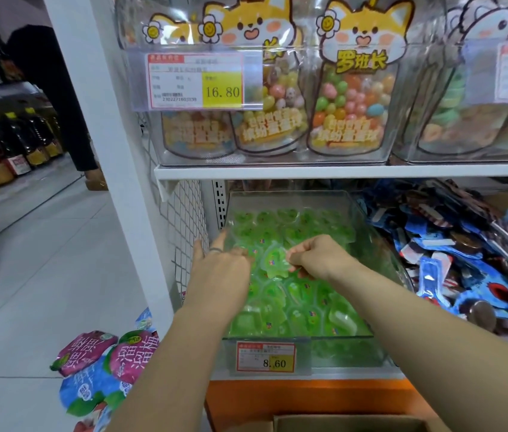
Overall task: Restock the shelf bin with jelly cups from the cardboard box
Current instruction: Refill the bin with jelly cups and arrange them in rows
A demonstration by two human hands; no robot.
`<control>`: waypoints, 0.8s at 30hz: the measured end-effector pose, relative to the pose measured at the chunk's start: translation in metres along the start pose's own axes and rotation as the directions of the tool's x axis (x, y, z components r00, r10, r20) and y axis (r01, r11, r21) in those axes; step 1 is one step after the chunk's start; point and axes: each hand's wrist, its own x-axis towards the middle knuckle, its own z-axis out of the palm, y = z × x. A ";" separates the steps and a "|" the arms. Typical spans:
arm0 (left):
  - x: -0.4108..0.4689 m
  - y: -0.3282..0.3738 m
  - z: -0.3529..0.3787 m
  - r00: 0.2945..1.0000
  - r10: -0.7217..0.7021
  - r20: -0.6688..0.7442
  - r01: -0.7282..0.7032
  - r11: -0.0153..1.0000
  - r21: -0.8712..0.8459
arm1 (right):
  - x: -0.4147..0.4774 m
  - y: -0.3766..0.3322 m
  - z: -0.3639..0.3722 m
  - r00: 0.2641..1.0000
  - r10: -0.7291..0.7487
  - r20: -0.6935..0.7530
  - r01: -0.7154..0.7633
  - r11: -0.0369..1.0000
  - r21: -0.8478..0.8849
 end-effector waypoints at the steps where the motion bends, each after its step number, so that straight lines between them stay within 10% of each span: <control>1: 0.000 0.000 0.000 1.000 -0.003 0.003 0.003 1.000 0.009 | 0.002 -0.002 0.001 1.000 0.011 0.019 -0.011 1.000 -0.010; 24: 0.000 -0.001 0.003 0.999 -0.041 0.000 0.041 0.999 -0.025 | 0.007 0.002 -0.005 1.000 -0.001 0.004 0.002 0.987 -0.161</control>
